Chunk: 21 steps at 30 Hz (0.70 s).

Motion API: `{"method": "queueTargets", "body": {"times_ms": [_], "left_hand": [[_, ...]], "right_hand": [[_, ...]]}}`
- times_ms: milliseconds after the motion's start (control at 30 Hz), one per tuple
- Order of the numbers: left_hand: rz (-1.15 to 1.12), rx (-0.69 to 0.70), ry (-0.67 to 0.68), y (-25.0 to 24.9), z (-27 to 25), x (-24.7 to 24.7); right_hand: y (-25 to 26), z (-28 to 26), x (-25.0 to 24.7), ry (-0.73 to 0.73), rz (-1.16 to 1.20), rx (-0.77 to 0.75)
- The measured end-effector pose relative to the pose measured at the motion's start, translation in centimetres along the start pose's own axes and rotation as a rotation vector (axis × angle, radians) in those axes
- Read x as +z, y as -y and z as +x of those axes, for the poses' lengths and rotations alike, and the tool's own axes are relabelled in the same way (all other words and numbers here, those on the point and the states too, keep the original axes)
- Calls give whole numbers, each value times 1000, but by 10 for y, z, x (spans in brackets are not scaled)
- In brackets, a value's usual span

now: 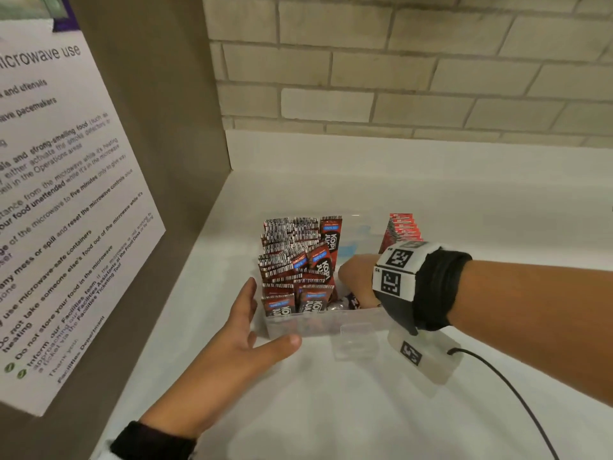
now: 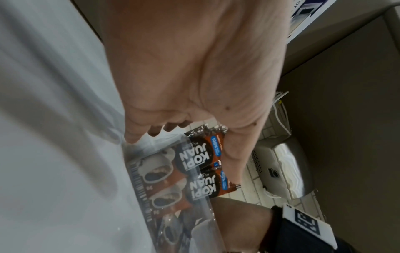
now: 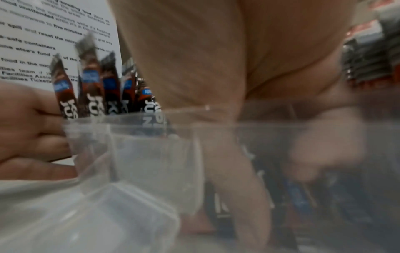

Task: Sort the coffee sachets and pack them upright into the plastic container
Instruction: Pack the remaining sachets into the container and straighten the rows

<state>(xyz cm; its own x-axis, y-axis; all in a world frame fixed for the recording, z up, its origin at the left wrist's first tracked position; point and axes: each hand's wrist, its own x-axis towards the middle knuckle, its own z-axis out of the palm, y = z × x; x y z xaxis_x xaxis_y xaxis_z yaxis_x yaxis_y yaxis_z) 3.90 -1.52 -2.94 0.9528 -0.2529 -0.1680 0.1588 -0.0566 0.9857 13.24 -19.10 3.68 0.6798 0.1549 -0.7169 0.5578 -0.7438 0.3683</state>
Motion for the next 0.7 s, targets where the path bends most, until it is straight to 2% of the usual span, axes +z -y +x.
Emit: {"method": "queueTargets", "body": {"times_ms": [67, 233, 300, 400, 500, 700], "left_hand": [[13, -12, 1, 0, 1, -4], [44, -40, 7, -2, 4, -13], [56, -44, 15, -4, 6, -15], [72, -44, 19, -8, 8, -15], [73, -27, 21, -13, 10, -13], [33, 46, 50, -18, 13, -9]], "right_hand": [[-3, -1, -4, -1, 43, 24], [-16, -15, -18, -129, 61, 39], [-20, -19, -20, -197, 145, 33], [-27, -21, -16, -342, 437, -28], [-27, -24, -9, -420, 764, -80], [-17, -19, 5, -582, 1146, -117]]}}
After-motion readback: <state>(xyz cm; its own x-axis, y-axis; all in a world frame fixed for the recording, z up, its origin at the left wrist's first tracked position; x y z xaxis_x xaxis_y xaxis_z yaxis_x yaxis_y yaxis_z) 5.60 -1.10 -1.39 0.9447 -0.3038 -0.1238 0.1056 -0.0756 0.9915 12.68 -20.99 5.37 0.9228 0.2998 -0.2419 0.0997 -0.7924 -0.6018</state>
